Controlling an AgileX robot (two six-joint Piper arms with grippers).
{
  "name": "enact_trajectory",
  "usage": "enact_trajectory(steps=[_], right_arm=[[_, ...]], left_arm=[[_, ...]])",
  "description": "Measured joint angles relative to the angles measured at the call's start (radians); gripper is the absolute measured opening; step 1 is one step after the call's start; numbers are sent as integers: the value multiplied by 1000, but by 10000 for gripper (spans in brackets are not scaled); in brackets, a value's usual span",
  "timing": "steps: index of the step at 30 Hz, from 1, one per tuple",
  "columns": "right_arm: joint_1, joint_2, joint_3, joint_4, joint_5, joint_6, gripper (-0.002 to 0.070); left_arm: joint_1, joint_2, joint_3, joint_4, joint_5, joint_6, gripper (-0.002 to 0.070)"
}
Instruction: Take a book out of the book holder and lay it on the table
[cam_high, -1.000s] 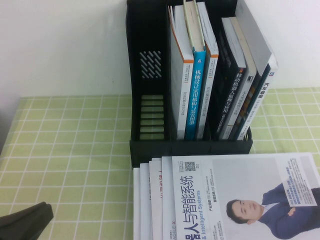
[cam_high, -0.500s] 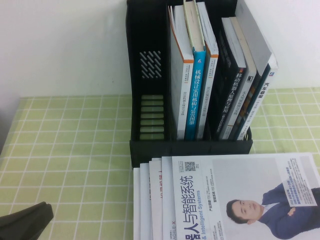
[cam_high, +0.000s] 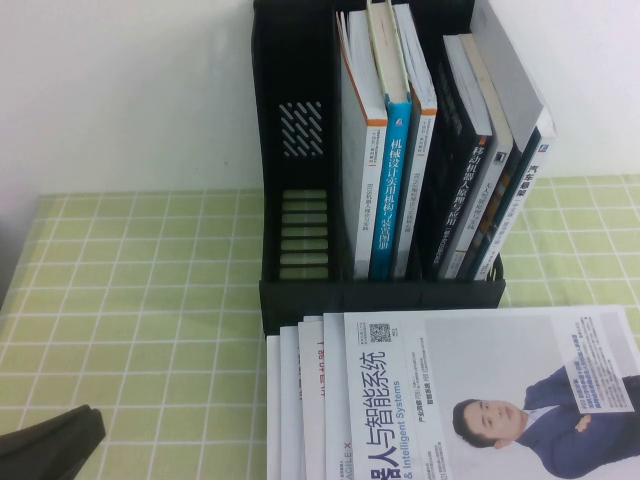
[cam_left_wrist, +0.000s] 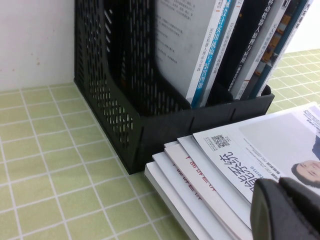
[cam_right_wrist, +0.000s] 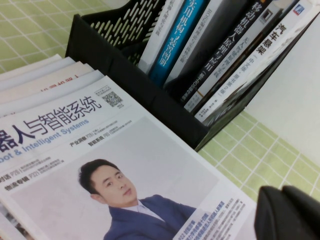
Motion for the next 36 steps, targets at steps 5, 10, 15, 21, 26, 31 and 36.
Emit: enact_trajectory(steps=[5, 10, 15, 21, 26, 31, 36], right_arm=[[0, 0, 0, 0, 0, 0, -1], [0, 0, 0, 0, 0, 0, -1], [0, 0, 0, 0, -1, 0, -1], [0, 0, 0, 0, -1, 0, -1], [0, 0, 0, 0, -1, 0, -1], [0, 0, 0, 0, -1, 0, -2], [0, 0, 0, 0, -1, 0, -1]], left_arm=[[0, -27, 0, 0, 4, 0, -1], [0, -71, 0, 0, 6, 0, -1], [0, -74, 7, -2, 6, 2, -1], [0, -133, 77, 59, -84, 14, -1], [0, -198, 167, 183, -224, 12, -1], [0, -212, 244, 475, -326, -225, -1], [0, -212, 281, 684, -307, -478, -1]])
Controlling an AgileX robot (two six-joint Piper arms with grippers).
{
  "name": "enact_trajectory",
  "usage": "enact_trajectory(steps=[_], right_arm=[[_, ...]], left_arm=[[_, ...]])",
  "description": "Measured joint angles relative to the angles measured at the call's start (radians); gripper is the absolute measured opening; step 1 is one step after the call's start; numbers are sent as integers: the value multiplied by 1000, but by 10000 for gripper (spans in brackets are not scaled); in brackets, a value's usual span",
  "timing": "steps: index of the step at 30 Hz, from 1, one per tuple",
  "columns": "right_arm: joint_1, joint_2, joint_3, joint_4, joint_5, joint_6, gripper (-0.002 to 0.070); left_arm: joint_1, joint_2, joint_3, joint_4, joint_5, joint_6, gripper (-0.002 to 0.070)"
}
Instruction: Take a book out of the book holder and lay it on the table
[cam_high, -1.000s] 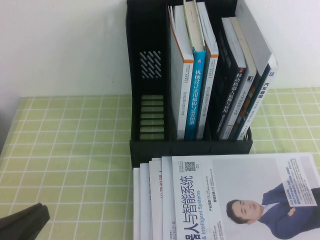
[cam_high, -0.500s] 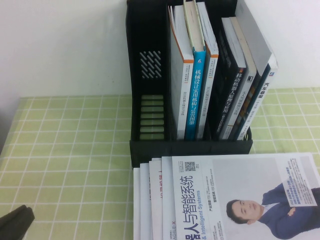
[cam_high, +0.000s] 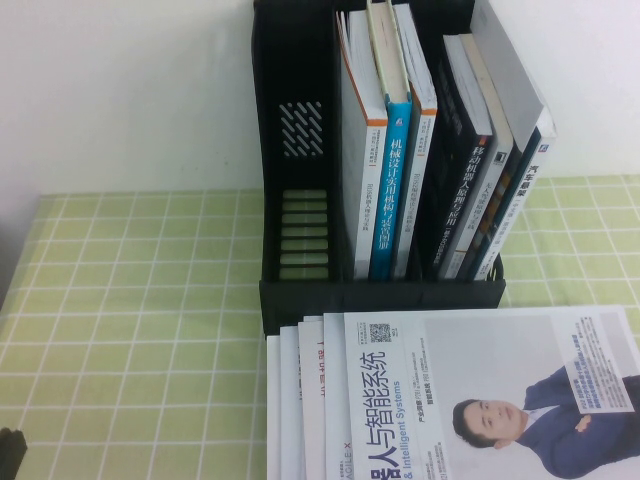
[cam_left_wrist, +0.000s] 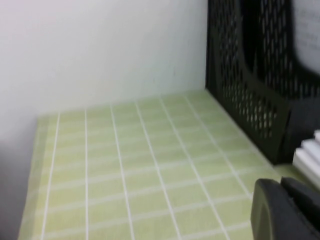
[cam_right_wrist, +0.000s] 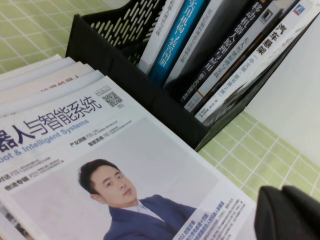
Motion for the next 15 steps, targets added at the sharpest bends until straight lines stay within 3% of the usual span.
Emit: enact_trajectory(steps=[9, 15], right_arm=[[0, 0, 0, 0, 0, 8, -1], [0, 0, 0, 0, 0, 8, -2]], left_arm=[[95, -62, 82, 40, 69, -180, -1], [166, -109, 82, 43, 159, -220, -1]])
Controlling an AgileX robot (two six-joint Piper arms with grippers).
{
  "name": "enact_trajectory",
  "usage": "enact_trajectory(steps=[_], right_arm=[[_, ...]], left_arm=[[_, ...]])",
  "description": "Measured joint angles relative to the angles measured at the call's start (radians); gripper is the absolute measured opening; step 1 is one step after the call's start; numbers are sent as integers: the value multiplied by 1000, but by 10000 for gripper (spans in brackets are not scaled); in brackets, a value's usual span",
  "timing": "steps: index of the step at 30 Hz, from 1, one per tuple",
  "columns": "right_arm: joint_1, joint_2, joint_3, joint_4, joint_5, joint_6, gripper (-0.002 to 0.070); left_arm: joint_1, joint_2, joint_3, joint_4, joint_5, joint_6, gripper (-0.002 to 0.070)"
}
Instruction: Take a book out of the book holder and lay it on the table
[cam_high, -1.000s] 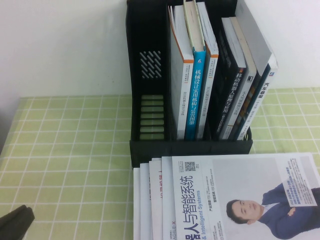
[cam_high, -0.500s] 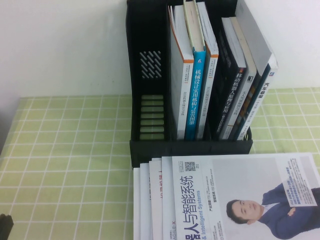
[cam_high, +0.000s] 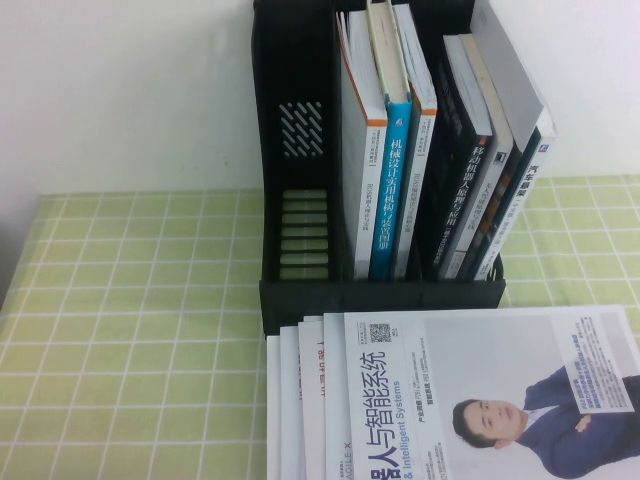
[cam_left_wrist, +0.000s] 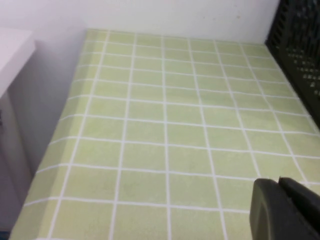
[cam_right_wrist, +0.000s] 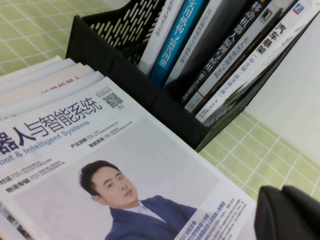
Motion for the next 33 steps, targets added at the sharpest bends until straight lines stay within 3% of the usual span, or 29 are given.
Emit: enact_trajectory(steps=[4, 27, 33], right_arm=[[0, 0, 0, 0, 0, 0, -1], [-3, -12, 0, 0, -2, 1, -2], [-200, -34, 0, 0, -58, 43, -2]], left_arm=[[36, 0, 0, -2, 4, -2, -1], [39, 0, 0, -8, 6, -9, -1], [39, 0, 0, -9, 8, -9, -1]])
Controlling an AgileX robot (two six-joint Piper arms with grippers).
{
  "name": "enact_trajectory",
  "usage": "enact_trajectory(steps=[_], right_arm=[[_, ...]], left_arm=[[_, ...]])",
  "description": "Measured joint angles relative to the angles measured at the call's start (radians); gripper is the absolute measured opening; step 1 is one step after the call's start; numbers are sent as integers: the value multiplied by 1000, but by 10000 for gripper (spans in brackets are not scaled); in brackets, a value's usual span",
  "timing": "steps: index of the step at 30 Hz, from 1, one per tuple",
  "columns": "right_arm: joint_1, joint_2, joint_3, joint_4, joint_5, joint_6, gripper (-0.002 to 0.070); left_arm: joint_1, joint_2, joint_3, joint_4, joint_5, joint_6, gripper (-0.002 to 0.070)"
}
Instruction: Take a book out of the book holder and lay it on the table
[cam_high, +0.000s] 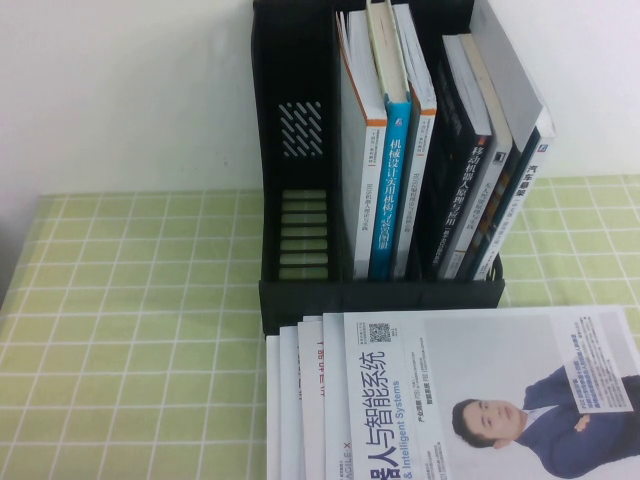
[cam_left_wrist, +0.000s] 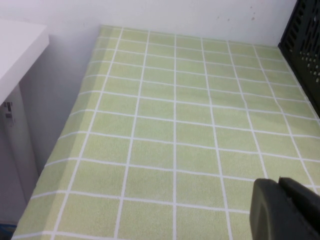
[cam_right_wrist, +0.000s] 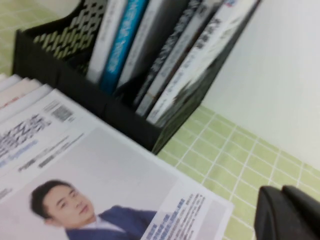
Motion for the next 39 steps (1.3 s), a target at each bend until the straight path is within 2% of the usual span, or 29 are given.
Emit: enact_trajectory(steps=[7, 10, 13, 19, 23, 28, 30, 33, 39], right_arm=[[-463, -5, 0, 34, -300, 238, -2], [-600, -5, 0, 56, -380, 275, -2], [-662, -5, 0, 63, -415, 286, -2], [-677, -10, 13, 84, -442, 283, -2], [-682, -67, 66, 232, -448, 126, -2], [-720, -188, 159, 666, -444, -387, -2], [-745, -238, 191, 787, -442, -514, -2], [-795, -287, 241, 854, -442, -588, -2], [-906, -316, 359, 877, -434, -613, -2]], left_arm=[[0, 0, 0, 0, 0, -2, -1], [0, 0, 0, 0, 0, -2, -1], [0, 0, 0, 0, 0, -2, -1], [0, 0, 0, 0, 0, -2, -1], [0, 0, 0, 0, 0, -2, -1], [0, 0, 0, 0, 0, -2, -1], [0, 0, 0, 0, 0, -2, -1], [0, 0, 0, 0, 0, -2, -1], [0, 0, 0, -2, 0, 5, -1]])
